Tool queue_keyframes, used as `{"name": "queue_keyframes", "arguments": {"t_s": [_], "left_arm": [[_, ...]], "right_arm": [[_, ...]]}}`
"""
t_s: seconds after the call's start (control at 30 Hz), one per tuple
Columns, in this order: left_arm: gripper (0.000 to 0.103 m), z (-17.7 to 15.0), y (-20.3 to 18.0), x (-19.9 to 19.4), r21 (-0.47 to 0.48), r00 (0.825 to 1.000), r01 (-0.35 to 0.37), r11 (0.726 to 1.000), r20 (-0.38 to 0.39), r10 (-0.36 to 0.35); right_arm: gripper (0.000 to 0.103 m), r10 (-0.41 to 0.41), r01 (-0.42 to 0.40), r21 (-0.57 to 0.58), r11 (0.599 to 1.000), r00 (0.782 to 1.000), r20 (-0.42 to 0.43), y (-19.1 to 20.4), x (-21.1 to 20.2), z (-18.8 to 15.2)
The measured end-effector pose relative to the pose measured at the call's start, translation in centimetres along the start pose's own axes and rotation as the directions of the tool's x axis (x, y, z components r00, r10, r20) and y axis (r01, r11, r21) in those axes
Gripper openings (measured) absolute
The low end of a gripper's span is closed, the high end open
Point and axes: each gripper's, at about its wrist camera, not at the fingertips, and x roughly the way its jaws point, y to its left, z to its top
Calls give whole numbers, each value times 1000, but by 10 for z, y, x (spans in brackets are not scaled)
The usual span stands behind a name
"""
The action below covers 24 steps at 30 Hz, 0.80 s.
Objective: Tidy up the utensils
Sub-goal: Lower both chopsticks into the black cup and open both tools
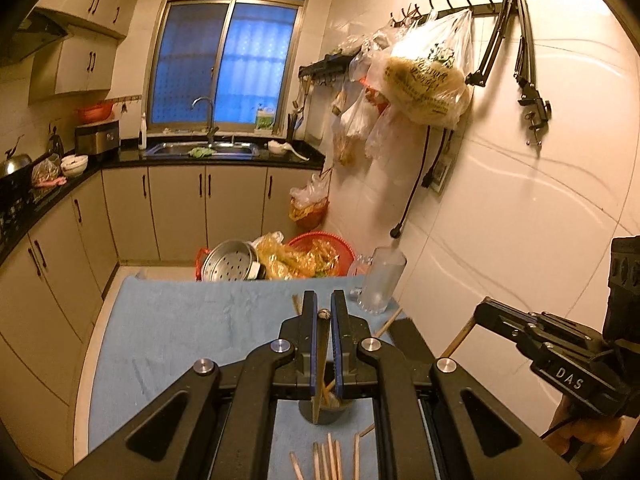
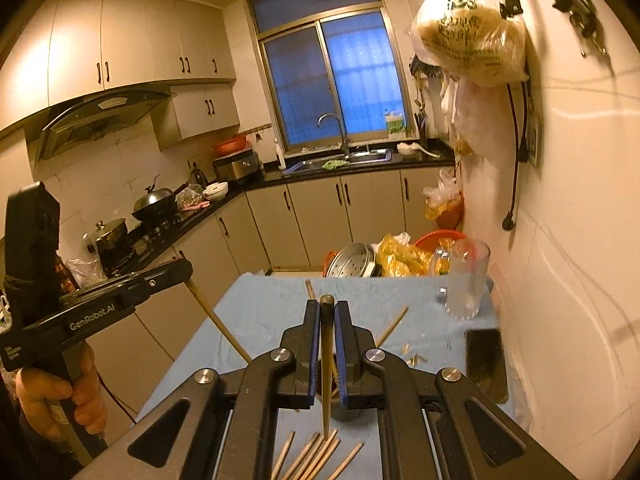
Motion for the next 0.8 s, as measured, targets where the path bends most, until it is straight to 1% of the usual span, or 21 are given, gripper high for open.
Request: {"name": "queue_keyframes", "arguments": {"t_s": [0.17,0.4,0.53,0.6,0.8], "left_arm": [[7,18,-5,6,4,1000,13,1000,12,-13],[7,29,-8,24,-11,1000,21,1000,10,-21],[7,23,-9,45,-10,1000,11,1000,-16,-11],[7,18,-7,58,-16,999,9,1000,-42,-10],[7,-3,6,88,-51,993,4,999,-115,-10]], "right_arm": [[8,-17,17,-6,1000,1000,16,-1,5,20],[8,-19,19,3,1000,999,43,-6,16,36],[8,-20,20,9,1000,999,42,-10,30,37],[8,-15,15,8,1000,999,28,-13,40,34],[8,-18,19,30,999,999,-41,-26,68,17]]}}
